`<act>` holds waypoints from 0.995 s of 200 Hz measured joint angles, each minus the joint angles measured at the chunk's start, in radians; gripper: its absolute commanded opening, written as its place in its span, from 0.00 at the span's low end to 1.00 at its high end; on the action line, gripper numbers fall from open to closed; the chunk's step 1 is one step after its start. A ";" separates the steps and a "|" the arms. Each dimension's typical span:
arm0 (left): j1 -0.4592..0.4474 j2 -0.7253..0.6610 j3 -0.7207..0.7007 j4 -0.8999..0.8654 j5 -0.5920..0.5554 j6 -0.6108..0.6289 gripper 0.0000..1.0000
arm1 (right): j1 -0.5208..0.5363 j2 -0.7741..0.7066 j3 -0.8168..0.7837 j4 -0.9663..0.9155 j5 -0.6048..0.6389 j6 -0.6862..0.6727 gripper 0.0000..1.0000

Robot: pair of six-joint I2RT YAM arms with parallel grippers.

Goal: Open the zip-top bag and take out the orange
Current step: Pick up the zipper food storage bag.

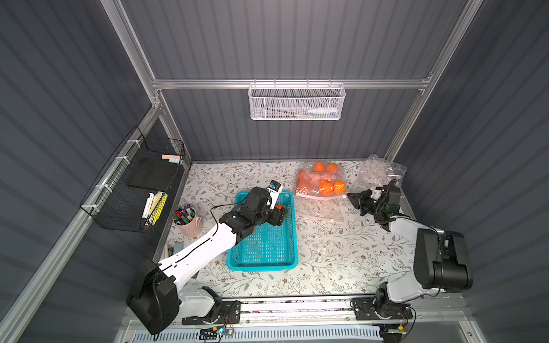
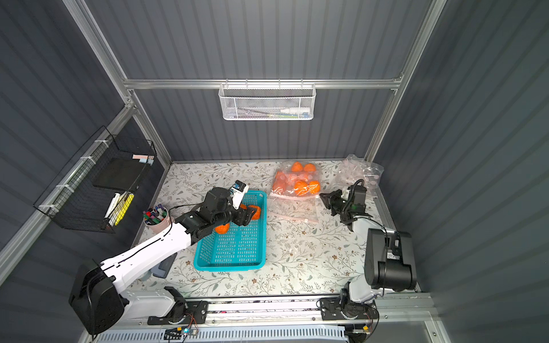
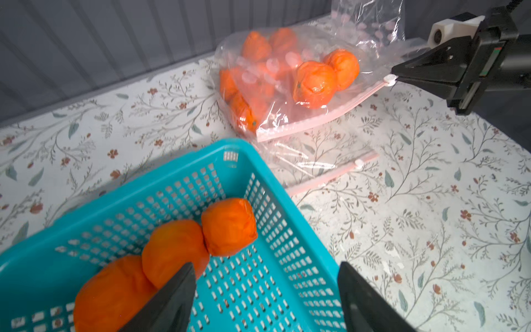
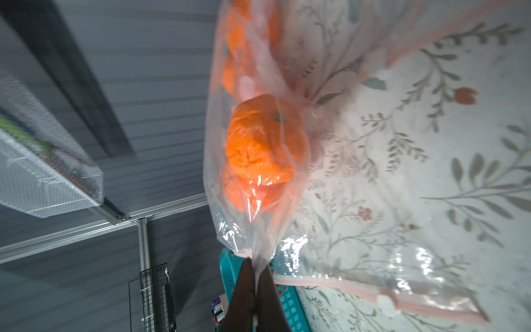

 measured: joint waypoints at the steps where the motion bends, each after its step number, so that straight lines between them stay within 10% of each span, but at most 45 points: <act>1: 0.000 0.001 0.002 0.001 0.000 0.000 0.79 | 0.001 -0.005 0.008 -0.010 0.002 0.000 0.00; 101: 0.000 0.008 0.011 0.017 0.000 0.018 0.79 | 0.023 0.224 0.817 -0.213 0.068 0.076 0.00; 199: 0.000 -0.004 0.056 0.024 0.039 0.053 0.79 | 0.037 -0.319 0.328 -0.336 0.028 0.039 0.00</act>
